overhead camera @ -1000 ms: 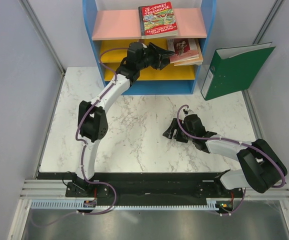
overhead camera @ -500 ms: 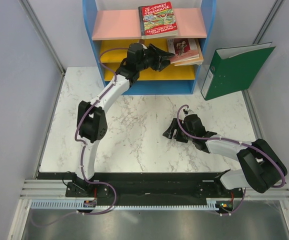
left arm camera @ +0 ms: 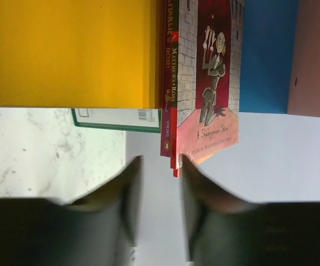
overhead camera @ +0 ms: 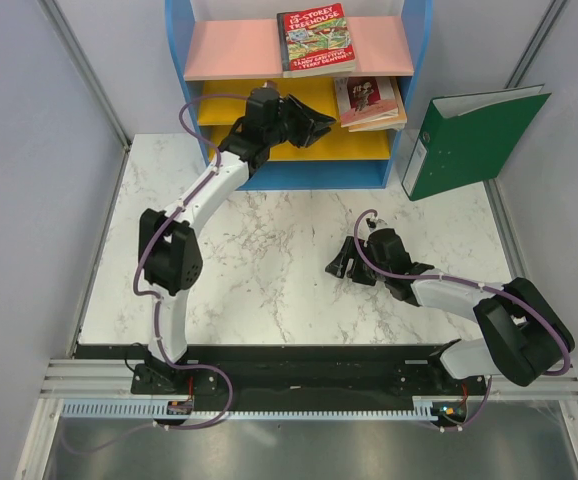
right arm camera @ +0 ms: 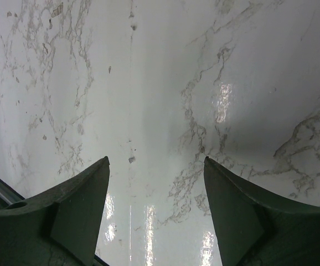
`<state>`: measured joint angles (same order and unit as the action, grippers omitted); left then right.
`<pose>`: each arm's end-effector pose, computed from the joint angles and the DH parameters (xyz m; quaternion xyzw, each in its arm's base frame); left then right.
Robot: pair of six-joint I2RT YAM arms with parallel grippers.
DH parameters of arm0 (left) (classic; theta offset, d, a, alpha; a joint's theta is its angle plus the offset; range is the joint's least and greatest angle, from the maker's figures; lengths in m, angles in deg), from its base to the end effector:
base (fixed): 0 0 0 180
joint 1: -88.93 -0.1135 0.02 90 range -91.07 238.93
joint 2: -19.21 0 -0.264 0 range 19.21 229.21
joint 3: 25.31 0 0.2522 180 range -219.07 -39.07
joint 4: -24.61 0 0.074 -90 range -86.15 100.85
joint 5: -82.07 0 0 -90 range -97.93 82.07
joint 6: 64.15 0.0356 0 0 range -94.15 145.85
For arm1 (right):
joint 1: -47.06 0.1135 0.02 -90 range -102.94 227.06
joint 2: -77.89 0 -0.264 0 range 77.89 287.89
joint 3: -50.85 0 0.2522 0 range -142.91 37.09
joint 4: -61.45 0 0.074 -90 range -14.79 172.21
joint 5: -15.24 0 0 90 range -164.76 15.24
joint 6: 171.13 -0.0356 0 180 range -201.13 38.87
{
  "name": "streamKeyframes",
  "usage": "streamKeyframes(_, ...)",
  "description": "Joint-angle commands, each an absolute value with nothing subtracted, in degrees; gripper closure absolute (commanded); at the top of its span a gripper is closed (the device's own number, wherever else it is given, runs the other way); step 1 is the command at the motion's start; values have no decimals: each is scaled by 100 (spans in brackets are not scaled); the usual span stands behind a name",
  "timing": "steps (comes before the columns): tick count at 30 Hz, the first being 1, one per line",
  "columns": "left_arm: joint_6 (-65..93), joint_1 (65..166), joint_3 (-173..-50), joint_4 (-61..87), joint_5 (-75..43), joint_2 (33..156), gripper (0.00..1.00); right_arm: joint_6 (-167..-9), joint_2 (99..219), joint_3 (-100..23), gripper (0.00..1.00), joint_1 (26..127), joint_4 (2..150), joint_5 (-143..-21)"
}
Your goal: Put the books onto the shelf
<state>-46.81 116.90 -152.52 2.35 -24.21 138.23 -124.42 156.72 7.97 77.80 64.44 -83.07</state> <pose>0.4392 -0.2446 0.3540 -0.2161 0.7550 -0.5399 0.3030 0.2191 0.1363 0.1558 0.0673 0.8980 0.3110 0.3039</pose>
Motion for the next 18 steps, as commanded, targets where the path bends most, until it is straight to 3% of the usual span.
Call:
streamKeyframes(1, -4227, 11671, -15201, 197, -2015, 13373, 77, -12472, 15726, 782, 24, 7764, 6220, -8363)
streamKeyframes(3, -4261, 11671, -15193, 188, -1971, 13382, 98, -12472, 15735, 782, 24, 7764, 6220, -8372)
streamKeyframes(18, -4666, 11723, -15544, 662, -1760, 13926, 98, -12472, 15770, 774, 23, 7764, 6211, -8398)
